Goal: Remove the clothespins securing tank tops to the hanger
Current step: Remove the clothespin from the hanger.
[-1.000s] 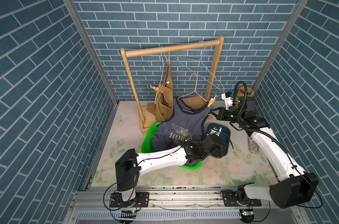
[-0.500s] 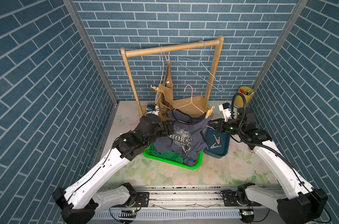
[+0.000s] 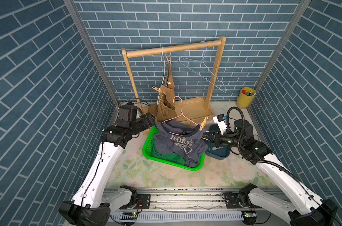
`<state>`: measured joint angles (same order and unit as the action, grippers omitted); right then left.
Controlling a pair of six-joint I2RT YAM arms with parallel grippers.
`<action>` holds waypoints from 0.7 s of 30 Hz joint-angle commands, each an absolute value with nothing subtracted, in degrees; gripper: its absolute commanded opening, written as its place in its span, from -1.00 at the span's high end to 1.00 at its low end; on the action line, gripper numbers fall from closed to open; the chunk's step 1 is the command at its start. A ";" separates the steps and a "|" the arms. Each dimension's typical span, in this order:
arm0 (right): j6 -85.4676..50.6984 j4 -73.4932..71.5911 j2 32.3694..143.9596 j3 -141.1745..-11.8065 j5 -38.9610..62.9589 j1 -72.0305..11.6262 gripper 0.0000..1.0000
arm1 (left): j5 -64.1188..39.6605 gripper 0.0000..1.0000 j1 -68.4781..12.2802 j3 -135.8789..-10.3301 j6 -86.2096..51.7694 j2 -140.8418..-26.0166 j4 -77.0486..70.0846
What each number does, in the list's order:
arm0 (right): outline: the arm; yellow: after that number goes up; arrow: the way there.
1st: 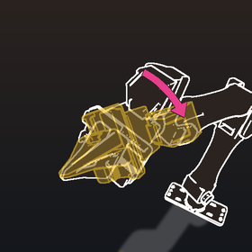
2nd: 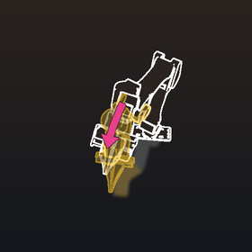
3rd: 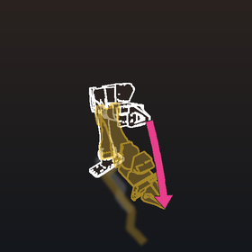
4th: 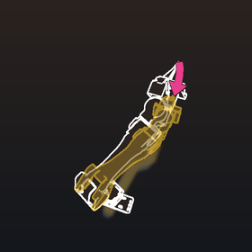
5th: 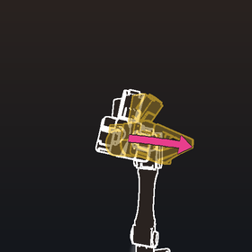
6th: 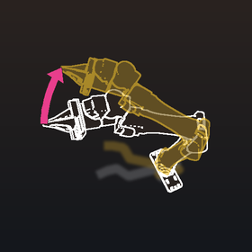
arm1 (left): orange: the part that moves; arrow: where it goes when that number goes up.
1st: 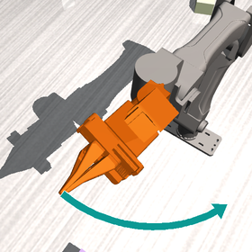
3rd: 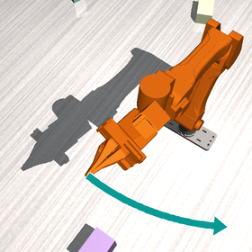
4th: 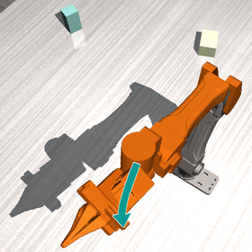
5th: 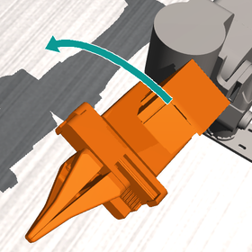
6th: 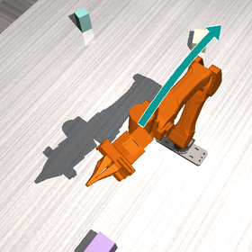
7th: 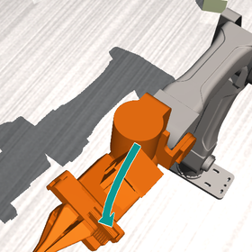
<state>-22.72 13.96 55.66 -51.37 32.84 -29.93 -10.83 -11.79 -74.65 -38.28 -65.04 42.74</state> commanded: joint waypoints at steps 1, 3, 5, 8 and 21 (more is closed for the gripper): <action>-24.23 3.46 53.37 -49.64 35.19 -30.79 1.00 | -19.79 -0.77 -7.21 -71.44 -39.60 -64.93 41.06; -24.84 0.06 53.05 -48.21 35.54 -31.60 1.00 | -24.02 -0.77 -4.27 -69.48 -40.87 -65.38 38.87; -25.81 -3.60 52.99 -46.83 36.33 -32.44 1.00 | -24.89 -0.76 -2.47 -69.40 -40.71 -65.51 39.20; -27.19 -7.89 53.35 -46.09 37.09 -33.27 1.00 | -20.15 -0.77 -1.78 -71.77 -38.18 -64.21 42.78; -31.32 -21.89 54.74 -47.12 39.41 -33.31 1.00 | -5.50 -0.77 -1.10 -81.13 -34.49 -54.69 47.32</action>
<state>-27.31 -11.38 54.26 -47.94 37.01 -33.01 -8.43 -1.48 -79.77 -36.25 -53.78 46.24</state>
